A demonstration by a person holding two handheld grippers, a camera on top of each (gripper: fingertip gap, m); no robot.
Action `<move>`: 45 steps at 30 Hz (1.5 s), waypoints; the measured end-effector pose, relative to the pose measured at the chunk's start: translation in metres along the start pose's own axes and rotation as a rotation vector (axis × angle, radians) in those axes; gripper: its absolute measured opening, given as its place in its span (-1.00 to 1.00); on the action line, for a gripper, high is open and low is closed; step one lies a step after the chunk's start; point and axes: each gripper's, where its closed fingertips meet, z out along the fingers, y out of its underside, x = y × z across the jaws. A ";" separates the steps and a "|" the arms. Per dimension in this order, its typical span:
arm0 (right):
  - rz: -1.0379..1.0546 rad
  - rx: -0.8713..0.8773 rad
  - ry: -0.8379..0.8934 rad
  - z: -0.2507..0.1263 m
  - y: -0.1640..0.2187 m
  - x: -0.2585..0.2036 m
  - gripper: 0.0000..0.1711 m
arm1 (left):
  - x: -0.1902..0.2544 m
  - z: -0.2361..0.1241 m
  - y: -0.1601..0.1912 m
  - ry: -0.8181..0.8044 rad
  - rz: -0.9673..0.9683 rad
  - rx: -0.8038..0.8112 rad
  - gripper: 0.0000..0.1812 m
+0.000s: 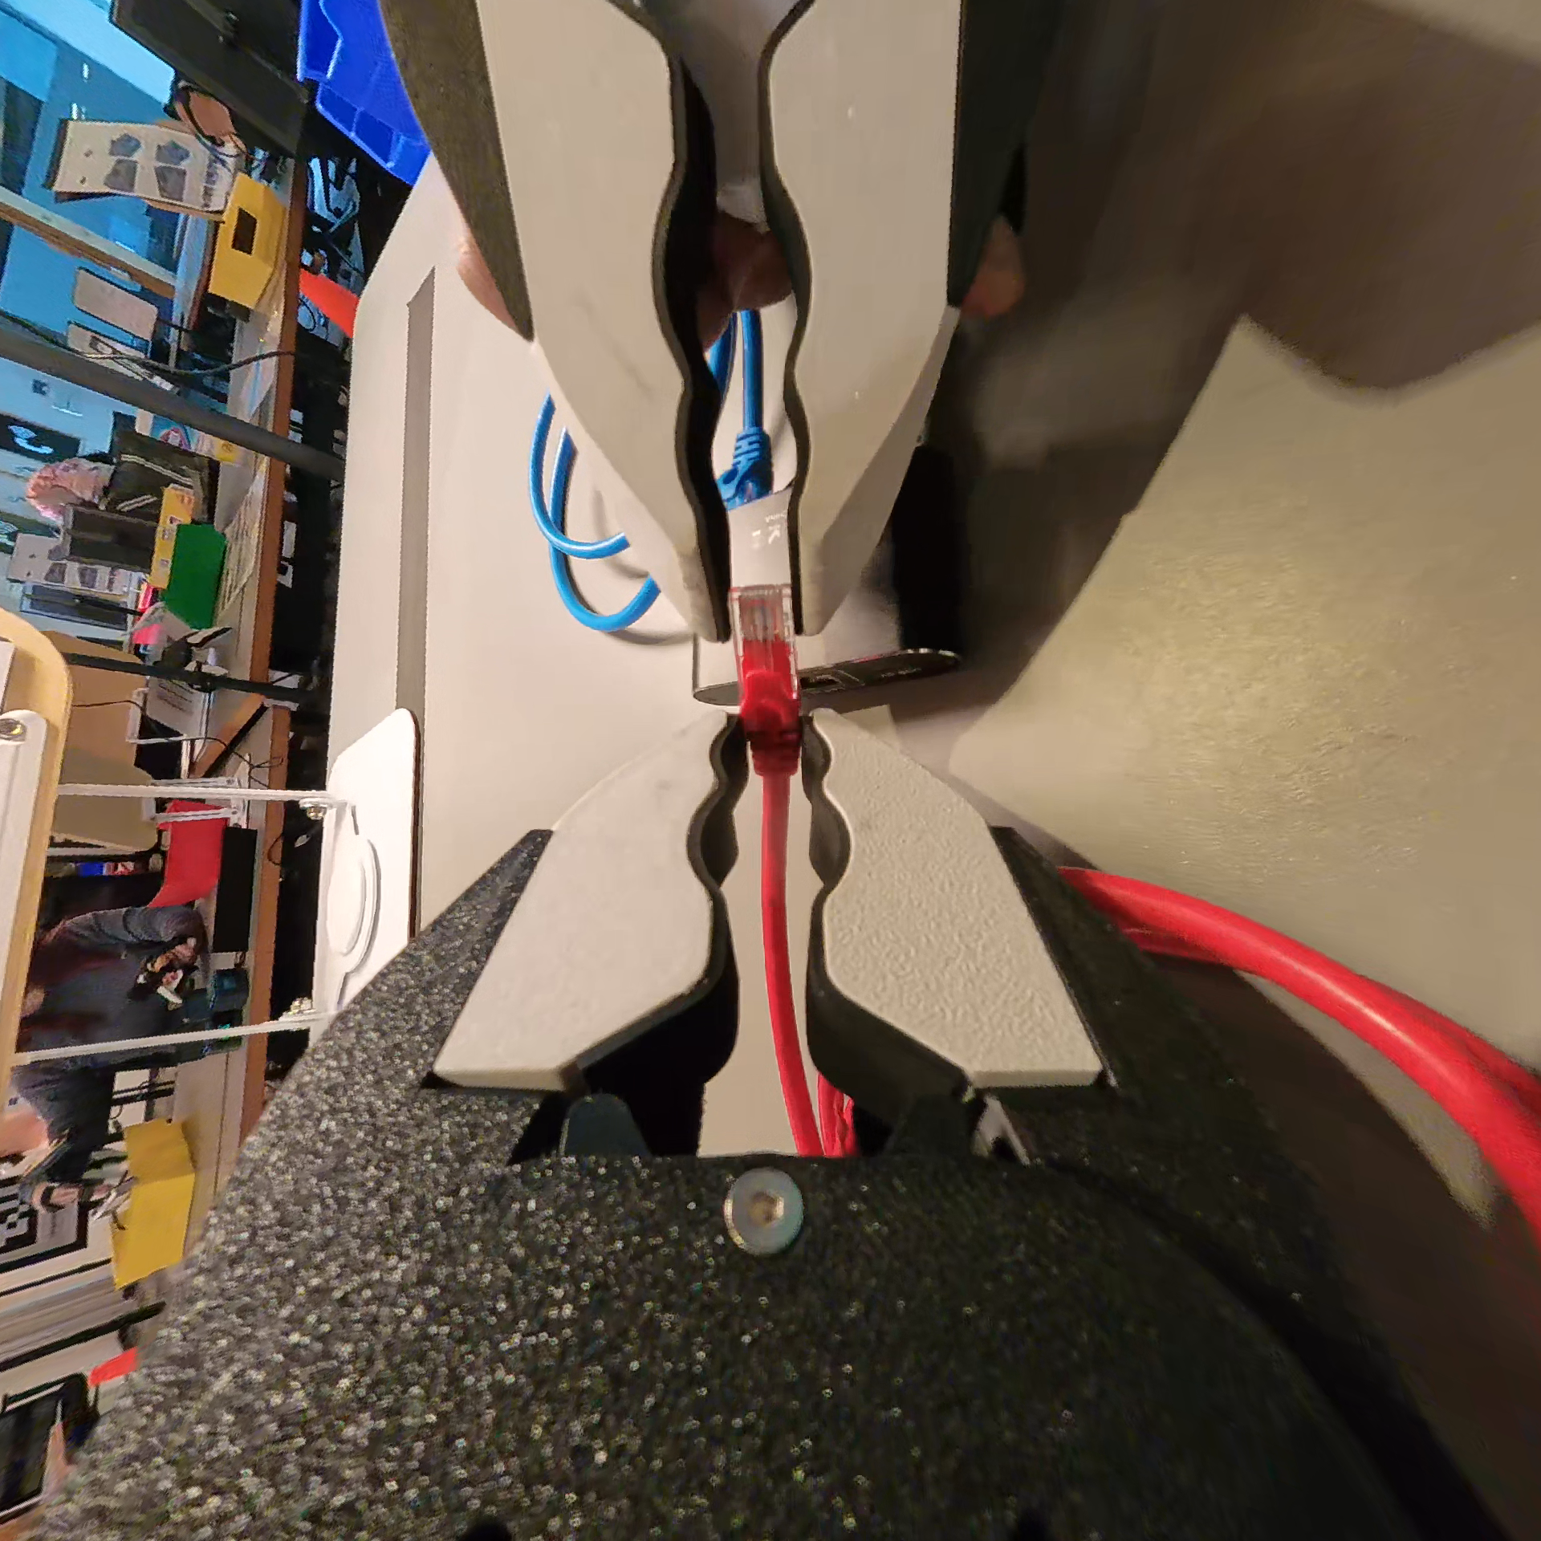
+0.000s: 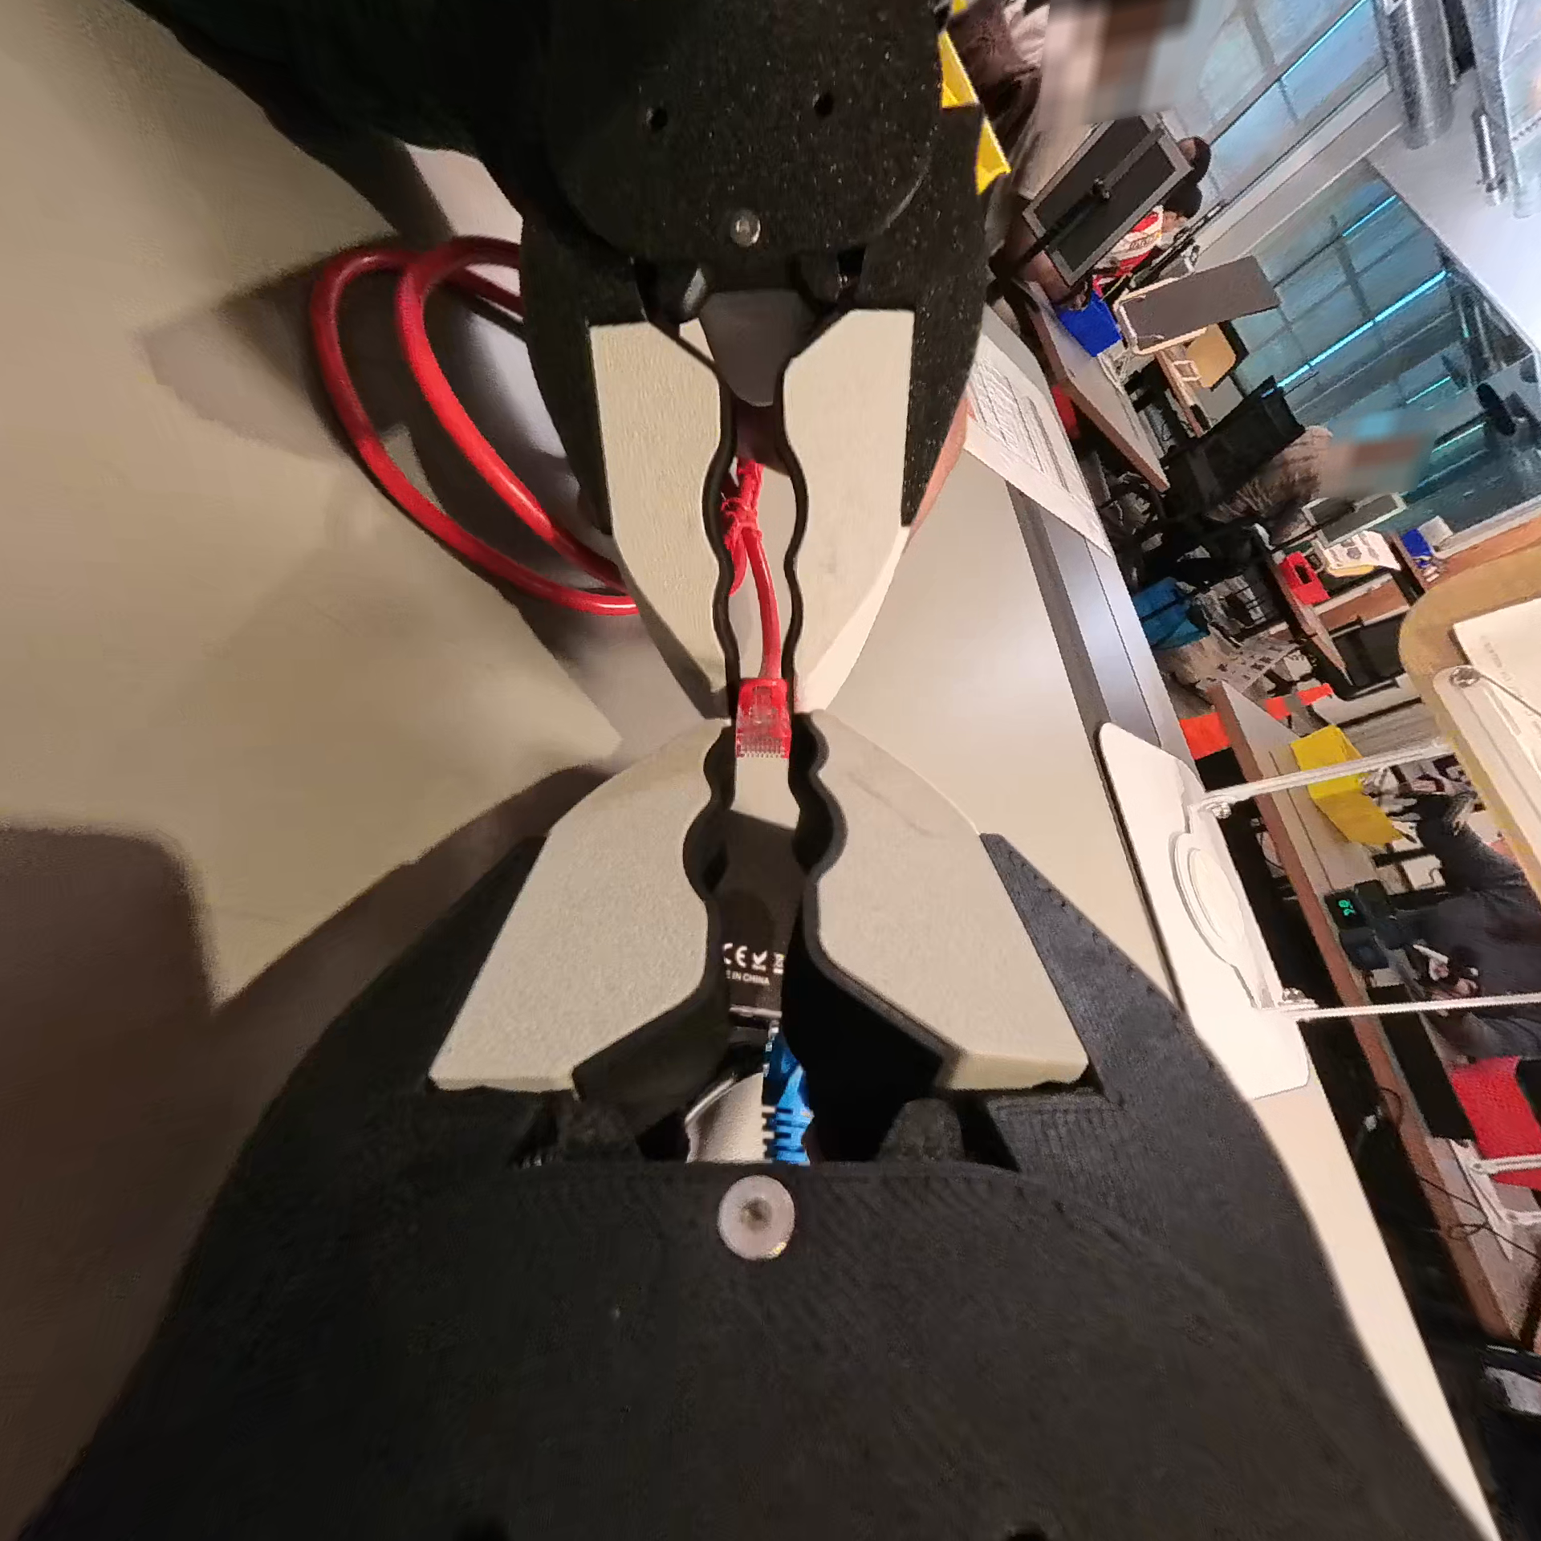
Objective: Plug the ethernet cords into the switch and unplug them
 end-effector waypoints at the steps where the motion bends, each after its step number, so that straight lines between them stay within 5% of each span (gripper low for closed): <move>1: 0.005 0.000 0.000 0.000 0.001 0.001 -0.85 | 0.000 0.000 0.000 0.000 -0.003 0.003 -0.86; 45: 0.059 0.061 -0.045 -0.003 -0.003 0.000 -0.85 | 0.002 -0.005 -0.003 0.070 -0.036 0.005 -0.86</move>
